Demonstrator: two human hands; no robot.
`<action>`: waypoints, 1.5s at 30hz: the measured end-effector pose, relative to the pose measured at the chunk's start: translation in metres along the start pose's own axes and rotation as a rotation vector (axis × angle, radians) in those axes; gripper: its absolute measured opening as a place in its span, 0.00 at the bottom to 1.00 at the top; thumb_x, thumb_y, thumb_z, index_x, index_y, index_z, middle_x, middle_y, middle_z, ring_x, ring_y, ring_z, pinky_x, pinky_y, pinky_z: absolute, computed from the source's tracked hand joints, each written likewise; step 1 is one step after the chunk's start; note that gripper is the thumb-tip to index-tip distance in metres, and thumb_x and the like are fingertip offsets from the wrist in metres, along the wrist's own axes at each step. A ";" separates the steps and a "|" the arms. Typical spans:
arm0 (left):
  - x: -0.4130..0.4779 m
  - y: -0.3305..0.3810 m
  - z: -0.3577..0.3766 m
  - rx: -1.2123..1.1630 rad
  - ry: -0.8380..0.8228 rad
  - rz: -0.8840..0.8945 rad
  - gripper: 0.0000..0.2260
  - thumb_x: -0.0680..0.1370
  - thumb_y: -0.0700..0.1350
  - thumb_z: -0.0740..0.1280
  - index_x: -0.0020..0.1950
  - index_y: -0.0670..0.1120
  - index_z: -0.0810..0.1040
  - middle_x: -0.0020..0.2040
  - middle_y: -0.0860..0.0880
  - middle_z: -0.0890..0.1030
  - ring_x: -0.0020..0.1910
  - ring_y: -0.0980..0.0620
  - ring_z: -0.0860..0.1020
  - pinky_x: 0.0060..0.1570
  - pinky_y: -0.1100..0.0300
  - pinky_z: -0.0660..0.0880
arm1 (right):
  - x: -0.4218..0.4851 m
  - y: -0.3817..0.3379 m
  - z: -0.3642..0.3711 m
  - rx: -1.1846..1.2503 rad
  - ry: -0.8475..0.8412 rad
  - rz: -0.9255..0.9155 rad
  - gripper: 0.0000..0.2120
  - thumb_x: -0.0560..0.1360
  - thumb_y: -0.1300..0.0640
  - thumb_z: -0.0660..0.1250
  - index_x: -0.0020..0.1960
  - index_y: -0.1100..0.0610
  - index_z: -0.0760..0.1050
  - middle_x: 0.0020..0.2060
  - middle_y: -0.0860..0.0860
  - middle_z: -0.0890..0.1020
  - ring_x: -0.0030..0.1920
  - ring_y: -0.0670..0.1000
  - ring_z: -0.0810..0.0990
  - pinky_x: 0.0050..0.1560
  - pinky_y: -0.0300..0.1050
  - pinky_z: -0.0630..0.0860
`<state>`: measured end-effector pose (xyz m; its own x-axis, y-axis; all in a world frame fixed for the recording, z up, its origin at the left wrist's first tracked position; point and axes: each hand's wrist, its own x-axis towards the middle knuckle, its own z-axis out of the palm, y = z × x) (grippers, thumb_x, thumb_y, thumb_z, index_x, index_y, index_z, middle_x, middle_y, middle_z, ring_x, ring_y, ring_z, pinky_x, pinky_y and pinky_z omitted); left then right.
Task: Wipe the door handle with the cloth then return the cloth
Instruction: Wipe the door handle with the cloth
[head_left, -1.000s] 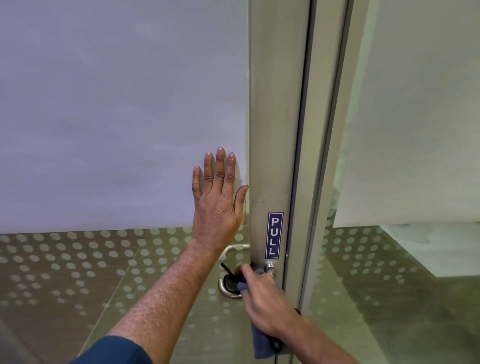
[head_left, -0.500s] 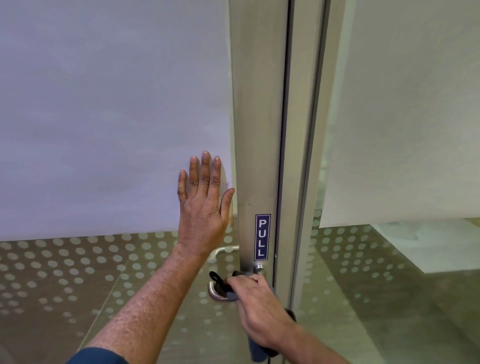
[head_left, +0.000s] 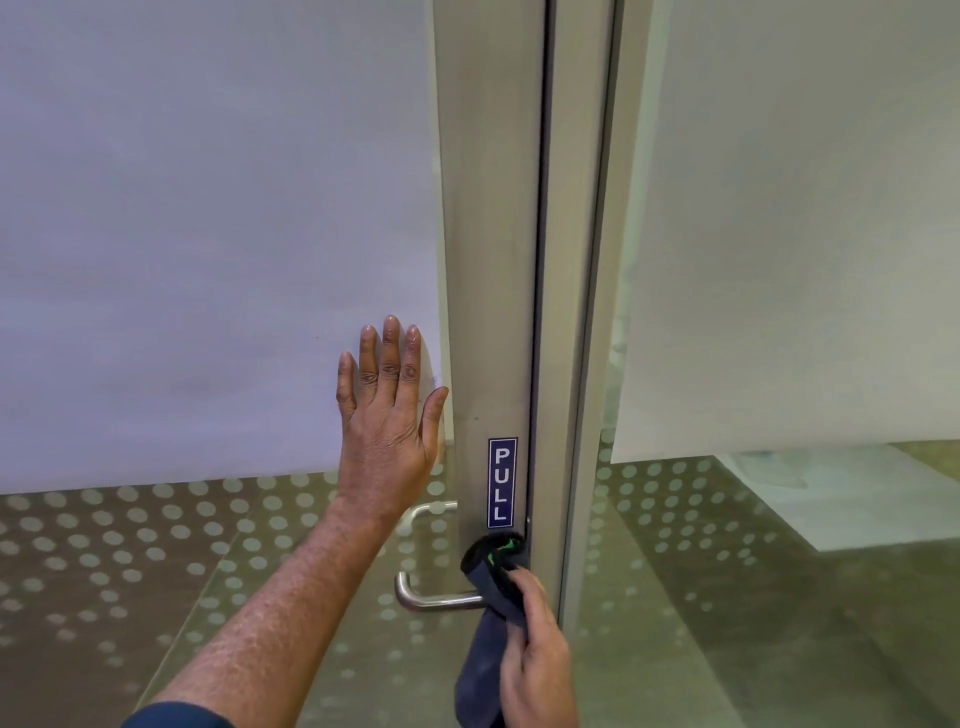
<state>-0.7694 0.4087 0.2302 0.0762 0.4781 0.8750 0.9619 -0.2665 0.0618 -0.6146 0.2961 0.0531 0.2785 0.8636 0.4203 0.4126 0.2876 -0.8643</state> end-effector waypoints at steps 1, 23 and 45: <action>0.000 0.000 -0.001 0.000 -0.005 0.002 0.29 0.87 0.52 0.52 0.85 0.44 0.49 0.86 0.43 0.50 0.85 0.42 0.47 0.83 0.42 0.44 | 0.000 -0.004 -0.001 0.033 0.027 0.068 0.27 0.72 0.78 0.65 0.65 0.56 0.78 0.62 0.52 0.83 0.63 0.51 0.81 0.66 0.41 0.72; -0.010 0.050 -0.071 -0.344 0.017 -0.109 0.12 0.84 0.48 0.63 0.61 0.46 0.83 0.61 0.47 0.86 0.63 0.47 0.80 0.64 0.50 0.70 | 0.077 -0.133 -0.064 0.513 0.039 0.025 0.23 0.80 0.68 0.63 0.64 0.43 0.74 0.55 0.34 0.83 0.58 0.36 0.81 0.52 0.25 0.74; -0.031 0.091 -0.151 -1.368 -0.403 -0.889 0.10 0.81 0.45 0.70 0.61 0.43 0.82 0.54 0.43 0.88 0.55 0.46 0.85 0.46 0.64 0.82 | 0.022 -0.196 -0.070 0.655 -0.155 0.014 0.28 0.76 0.70 0.54 0.66 0.45 0.74 0.63 0.40 0.82 0.68 0.39 0.76 0.62 0.30 0.74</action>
<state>-0.7236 0.2432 0.2810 -0.0616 0.9810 0.1840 -0.1627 -0.1917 0.9679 -0.6291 0.2299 0.2511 0.1318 0.9044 0.4057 -0.2148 0.4256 -0.8790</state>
